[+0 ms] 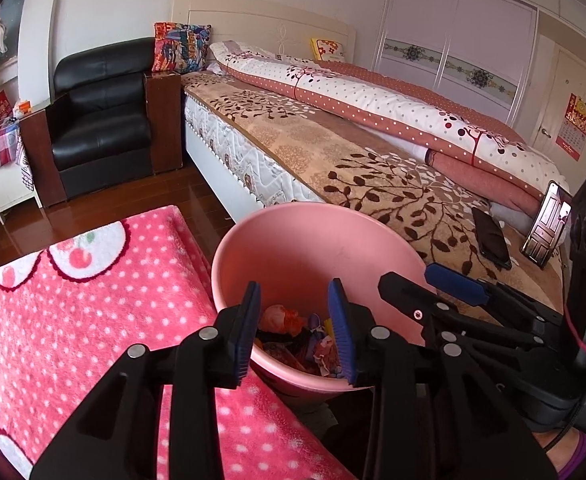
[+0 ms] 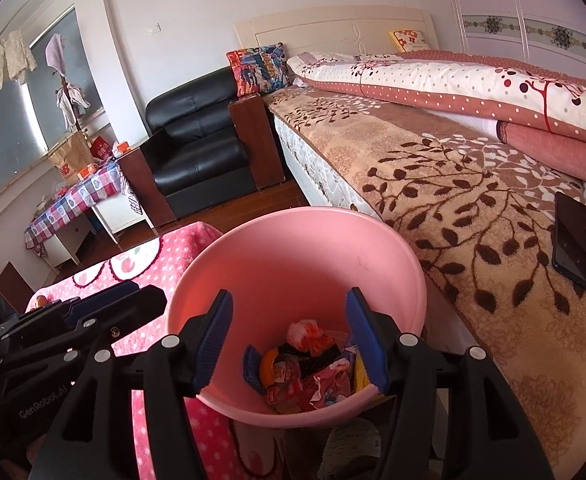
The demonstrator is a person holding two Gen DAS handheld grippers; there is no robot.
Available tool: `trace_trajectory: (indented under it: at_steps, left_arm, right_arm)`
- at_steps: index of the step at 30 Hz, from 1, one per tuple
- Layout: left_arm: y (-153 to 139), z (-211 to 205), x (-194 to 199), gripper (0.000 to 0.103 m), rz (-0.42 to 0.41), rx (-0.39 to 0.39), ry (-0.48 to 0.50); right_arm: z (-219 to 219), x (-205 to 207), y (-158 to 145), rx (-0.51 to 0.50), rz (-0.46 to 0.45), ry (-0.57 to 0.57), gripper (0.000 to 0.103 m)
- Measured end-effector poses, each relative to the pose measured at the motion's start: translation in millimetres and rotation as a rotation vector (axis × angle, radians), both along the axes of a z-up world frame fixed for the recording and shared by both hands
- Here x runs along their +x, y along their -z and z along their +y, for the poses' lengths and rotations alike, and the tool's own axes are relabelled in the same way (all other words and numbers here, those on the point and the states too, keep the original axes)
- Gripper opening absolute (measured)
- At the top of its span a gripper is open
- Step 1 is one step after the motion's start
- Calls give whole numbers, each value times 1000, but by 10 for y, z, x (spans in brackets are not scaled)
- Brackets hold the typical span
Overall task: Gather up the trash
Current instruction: 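Move both open tools back from the bucket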
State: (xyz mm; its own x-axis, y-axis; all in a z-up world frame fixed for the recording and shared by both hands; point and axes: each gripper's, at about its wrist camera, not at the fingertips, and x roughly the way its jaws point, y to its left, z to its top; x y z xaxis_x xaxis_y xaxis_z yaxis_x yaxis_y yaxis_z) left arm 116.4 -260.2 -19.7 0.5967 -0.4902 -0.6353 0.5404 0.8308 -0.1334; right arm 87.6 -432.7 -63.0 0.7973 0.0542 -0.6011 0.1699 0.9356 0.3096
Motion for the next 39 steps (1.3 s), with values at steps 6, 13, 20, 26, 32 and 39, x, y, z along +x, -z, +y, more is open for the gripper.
trace_trajectory:
  at_steps: [6,13,20,26,32,39]
  left_arm:
    - [-112,85,-181,35,-92,13,-24]
    - [-240,240,-316,35,-128,-2,-71]
    - [-301,449,-415,35,-141,-13,-116]
    - [-291,631,-478,35,-135,-33,-137]
    - [-285,736,-517,35,-147,-29,-149]
    - [-278,755,-486,35,-133,-31,-162]
  right_arm:
    - [106,-196,-85,-41,-19,19,63]
    - [212,-385,-211,-28,-42,19,72]
    - [407,-492,-334,-39,-60,-2,76]
    - [565,-528,-359,-43,-47,-19,76]
    - [654,-519,-358,-66,-40,-2,76]
    - [638,-505,-352,-40,-45,-27,77]
